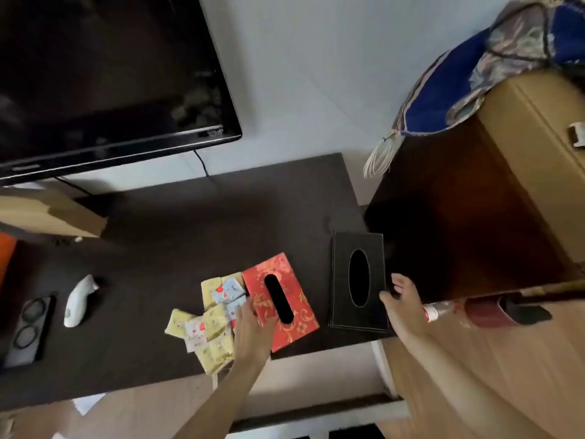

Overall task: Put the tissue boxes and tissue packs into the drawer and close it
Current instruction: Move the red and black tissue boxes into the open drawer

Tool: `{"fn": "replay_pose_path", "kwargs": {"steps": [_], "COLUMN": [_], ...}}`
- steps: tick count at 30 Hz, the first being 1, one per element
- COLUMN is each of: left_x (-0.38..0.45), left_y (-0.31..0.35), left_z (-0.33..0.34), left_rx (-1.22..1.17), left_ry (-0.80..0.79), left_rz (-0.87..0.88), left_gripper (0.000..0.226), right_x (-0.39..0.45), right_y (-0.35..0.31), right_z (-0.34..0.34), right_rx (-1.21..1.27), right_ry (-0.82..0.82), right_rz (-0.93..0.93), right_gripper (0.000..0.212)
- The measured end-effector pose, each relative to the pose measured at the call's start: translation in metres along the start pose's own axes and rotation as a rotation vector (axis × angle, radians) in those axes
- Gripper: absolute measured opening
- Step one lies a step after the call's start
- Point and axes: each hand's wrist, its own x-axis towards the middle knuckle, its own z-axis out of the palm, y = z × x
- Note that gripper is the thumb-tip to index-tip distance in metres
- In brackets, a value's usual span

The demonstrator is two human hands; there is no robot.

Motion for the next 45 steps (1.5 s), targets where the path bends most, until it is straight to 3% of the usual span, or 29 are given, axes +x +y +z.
{"fn": "replay_pose_path", "kwargs": {"steps": [1,3,6,10,16,25,31,37,45], "left_x": [0.012,0.027,0.043,0.053,0.061,0.063,0.074,0.062,-0.018], "left_y": [0.002,0.007,0.001,-0.005,-0.01,-0.013,-0.011,-0.014,-0.061], "left_z": [0.006,0.016,0.029,0.042,0.049,0.067,0.067,0.058,0.065], "left_rx": [0.021,0.084,0.058,0.058,0.016,0.25,0.217,0.056,-0.258], "left_ry": [0.037,0.033,0.036,0.1,0.177,0.093,0.006,0.037,0.117], "left_rz": [0.011,-0.084,-0.246,-0.297,-0.377,-0.122,-0.196,-0.219,-0.035], "left_gripper": [0.014,0.034,0.051,0.055,0.043,0.049,0.051,0.033,0.024], "right_x": [0.013,0.029,0.043,0.056,0.058,0.056,0.05,0.034,-0.057], "right_y": [0.001,-0.001,0.003,0.012,0.022,0.028,0.03,0.034,0.081], "right_z": [0.004,0.011,0.024,0.034,0.042,0.022,0.022,0.021,0.002], "right_rx": [-0.031,-0.043,-0.039,-0.029,-0.087,-0.144,-0.275,-0.251,0.144], "right_ry": [-0.016,-0.092,-0.15,-0.114,-0.064,-0.137,-0.168,-0.088,0.159], "right_rz": [0.002,0.057,0.117,0.13,0.095,-0.016,-0.053,0.045,0.007], "right_gripper": [0.057,0.066,0.061,0.056,0.062,0.055,0.058,0.046,0.041]}}
